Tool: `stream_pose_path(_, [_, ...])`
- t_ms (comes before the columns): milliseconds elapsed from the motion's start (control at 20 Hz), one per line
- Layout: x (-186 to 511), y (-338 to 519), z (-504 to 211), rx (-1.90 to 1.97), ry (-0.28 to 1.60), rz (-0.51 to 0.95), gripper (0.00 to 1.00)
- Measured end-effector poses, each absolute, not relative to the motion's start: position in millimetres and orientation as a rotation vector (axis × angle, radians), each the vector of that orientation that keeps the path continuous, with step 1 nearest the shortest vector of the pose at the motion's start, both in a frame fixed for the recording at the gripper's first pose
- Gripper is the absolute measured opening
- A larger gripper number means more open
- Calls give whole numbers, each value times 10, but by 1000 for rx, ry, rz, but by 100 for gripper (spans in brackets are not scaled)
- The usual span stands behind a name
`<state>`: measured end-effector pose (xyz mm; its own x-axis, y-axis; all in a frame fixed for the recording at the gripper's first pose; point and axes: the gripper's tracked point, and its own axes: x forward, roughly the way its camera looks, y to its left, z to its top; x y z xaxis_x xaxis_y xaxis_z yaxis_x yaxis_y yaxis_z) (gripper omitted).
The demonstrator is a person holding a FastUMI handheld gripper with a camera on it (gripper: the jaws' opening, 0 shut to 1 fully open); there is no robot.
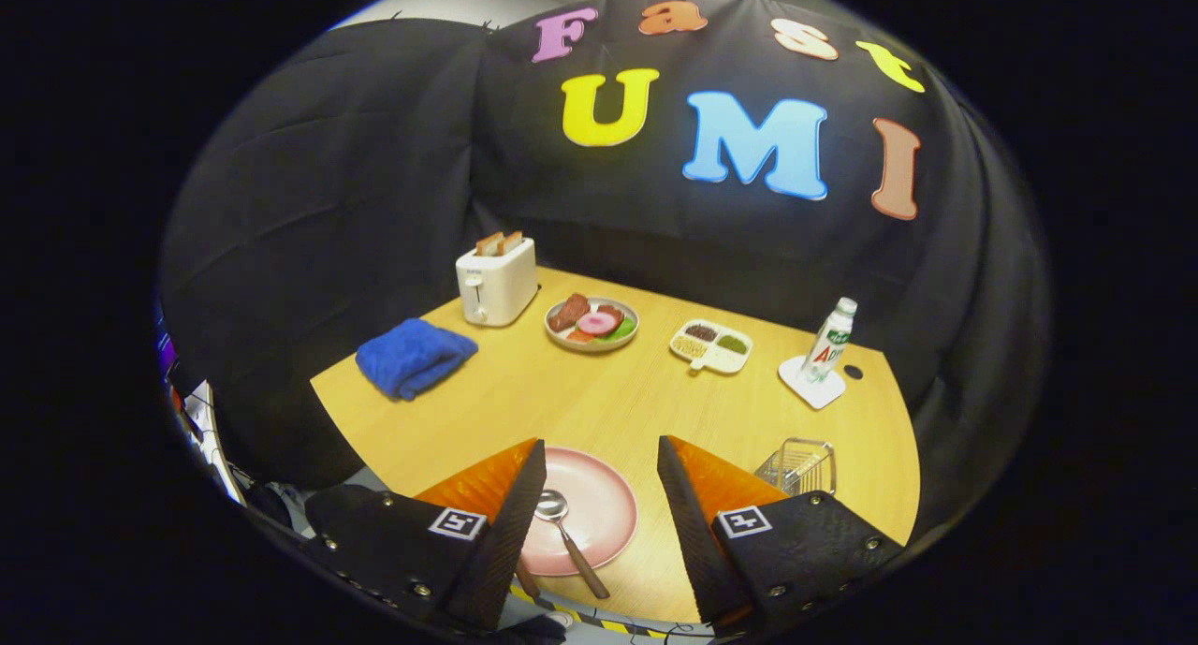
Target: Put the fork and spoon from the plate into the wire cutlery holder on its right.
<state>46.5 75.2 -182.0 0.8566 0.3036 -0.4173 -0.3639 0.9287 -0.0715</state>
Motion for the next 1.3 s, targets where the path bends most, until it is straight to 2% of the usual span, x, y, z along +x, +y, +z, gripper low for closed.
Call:
stream_pose_path(350, [491,904,-2927,-381,678,505,72])
stream_pose_path(400, [447,904,-3013,-388,708,520,64])
stream_pose_path(550, [456,941,-3269,-403,785,548,57])
stream_pose_path(650, [452,915,-3383,-428,813,552,57])
stream_pose_path(750, [465,936,-3495,-429,848,558,24])
stream_pose_path(950, [413,919,-3575,-417,911,578,24])
stream_pose_path(1000, [438,871,-3571,-416,912,545,24])
stream_pose_path(1050, [434,852,-3521,-400,920,543,10])
stream_pose_path(1250, [483,845,-3606,-378,907,500,9])
stream_pose_path(1300, [445,859,-3564,-348,914,489,3])
